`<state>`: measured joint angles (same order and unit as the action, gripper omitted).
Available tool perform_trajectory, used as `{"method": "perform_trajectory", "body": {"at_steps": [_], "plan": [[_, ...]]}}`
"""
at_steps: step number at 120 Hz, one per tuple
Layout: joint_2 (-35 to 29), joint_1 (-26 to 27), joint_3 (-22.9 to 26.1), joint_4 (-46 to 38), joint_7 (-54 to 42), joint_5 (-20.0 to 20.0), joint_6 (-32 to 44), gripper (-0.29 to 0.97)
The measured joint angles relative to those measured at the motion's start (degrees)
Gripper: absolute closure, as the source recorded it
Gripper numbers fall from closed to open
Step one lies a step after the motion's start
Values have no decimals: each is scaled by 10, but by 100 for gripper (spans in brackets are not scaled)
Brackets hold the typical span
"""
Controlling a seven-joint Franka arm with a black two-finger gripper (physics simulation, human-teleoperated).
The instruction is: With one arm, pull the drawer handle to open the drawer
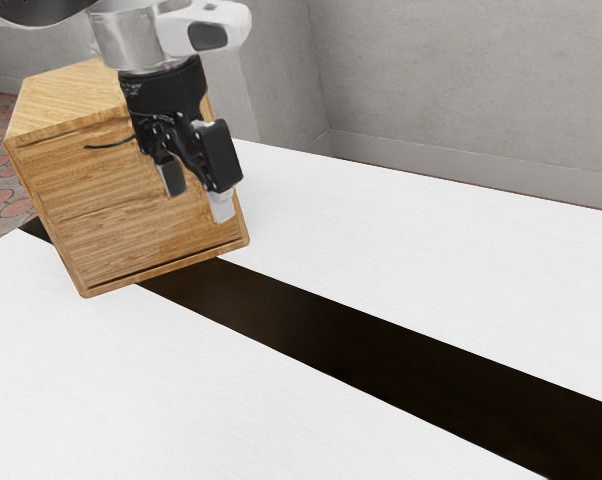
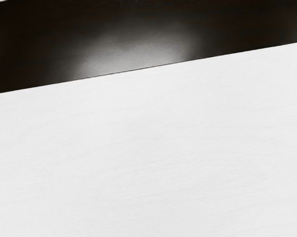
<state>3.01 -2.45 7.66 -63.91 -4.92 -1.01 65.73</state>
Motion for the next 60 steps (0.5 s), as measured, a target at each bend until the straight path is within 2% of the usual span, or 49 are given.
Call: {"method": "perform_trajectory", "body": {"at_steps": [17,40,60], "plan": [[0,3,1,0,-11,2,54,0],[4,-10,-3,-2,-22,19,86,0],[5,-14,-6,-2,-67,-9,110,0]]}}
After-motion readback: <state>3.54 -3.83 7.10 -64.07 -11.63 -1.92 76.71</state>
